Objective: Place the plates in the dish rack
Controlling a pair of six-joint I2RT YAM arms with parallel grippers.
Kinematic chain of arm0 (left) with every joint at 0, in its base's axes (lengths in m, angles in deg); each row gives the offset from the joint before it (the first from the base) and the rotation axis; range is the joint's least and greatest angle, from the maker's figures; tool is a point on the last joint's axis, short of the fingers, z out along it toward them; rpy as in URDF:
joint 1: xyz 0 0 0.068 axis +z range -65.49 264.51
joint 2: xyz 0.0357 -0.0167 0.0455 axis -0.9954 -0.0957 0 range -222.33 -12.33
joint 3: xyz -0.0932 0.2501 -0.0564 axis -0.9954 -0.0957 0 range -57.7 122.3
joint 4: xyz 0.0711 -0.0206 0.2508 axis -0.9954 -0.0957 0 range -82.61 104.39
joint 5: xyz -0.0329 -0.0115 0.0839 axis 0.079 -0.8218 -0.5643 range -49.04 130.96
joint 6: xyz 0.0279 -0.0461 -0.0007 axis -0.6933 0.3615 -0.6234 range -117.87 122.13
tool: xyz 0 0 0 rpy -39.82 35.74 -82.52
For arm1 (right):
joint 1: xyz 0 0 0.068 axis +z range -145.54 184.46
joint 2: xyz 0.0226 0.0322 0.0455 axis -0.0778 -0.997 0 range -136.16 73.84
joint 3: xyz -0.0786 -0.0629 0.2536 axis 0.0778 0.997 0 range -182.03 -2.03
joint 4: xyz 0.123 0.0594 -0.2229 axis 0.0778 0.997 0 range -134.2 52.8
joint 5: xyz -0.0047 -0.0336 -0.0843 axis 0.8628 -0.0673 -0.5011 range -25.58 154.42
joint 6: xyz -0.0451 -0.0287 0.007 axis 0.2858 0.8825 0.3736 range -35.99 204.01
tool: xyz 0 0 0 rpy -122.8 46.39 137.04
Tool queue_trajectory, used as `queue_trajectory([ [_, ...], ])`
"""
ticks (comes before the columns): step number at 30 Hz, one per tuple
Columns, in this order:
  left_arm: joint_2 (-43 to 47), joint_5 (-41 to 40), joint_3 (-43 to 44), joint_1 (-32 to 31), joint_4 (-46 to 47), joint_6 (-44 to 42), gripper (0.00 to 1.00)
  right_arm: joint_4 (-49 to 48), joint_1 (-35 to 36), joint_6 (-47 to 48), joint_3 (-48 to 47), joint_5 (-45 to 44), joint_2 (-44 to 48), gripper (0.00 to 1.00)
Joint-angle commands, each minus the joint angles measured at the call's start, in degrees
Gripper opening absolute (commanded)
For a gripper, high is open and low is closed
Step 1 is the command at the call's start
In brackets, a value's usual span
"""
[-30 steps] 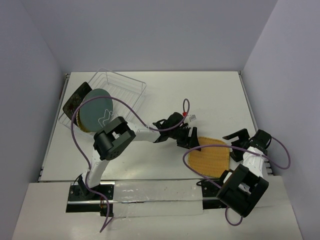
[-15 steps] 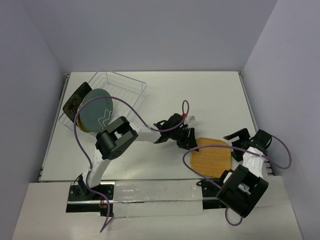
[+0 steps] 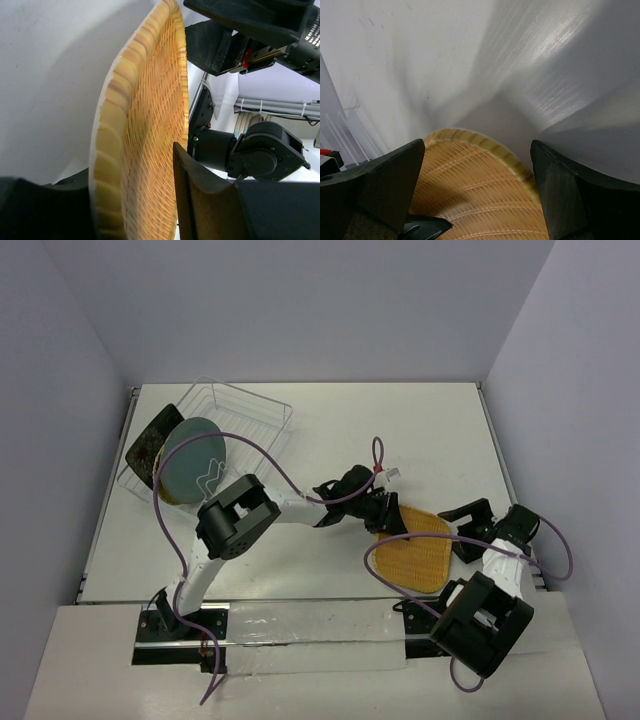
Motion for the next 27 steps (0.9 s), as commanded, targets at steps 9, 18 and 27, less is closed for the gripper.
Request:
queue_trajectory([
  [9, 4.81, -0.63, -0.58, 0.1, 6.39, -0.27, 0.0, 6.66, 0.75, -0.3, 0.34, 3.02, -0.65, 0.94],
  [18, 13.4, -3.65, 8.49, 5.62, -13.14, -17.8, 0.0, 5.19, 0.84, 1.67, -4.76, 2.08, 3.38, 1.0],
  [27, 19.42, -8.49, 25.75, 16.95, -39.3, -33.83, 0.0, 2.18, 10.53, -0.25, -15.21, -9.85, 9.29, 1.0],
])
